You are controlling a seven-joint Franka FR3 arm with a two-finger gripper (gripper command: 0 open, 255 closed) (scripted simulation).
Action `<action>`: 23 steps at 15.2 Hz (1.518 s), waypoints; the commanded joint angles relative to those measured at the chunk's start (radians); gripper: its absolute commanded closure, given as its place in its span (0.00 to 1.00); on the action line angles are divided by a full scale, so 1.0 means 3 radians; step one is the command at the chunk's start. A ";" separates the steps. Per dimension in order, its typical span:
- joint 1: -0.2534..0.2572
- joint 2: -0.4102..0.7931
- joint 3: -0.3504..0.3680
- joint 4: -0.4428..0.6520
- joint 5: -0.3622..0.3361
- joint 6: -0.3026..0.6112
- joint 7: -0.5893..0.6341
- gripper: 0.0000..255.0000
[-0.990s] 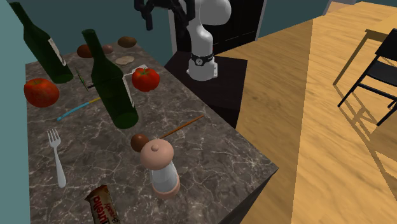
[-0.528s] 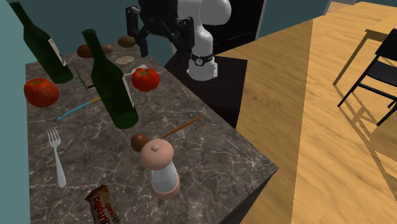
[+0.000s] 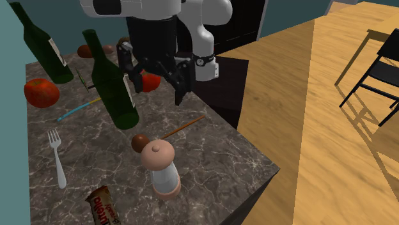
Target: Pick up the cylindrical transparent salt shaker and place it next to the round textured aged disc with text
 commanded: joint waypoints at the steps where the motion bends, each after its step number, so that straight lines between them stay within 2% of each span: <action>1: 0.0024 0.0310 0.0010 0.0328 -0.0040 -0.0029 0.0046 0.00; 8: 0.0147 0.1317 0.0004 0.1562 -0.0150 -0.0284 0.0144 0.00; 16: 0.0128 0.1387 -0.0010 0.1332 -0.0166 0.0016 0.0159 0.00; 23: 0.0128 0.1388 -0.0010 0.1334 -0.0166 0.0015 0.0159 0.00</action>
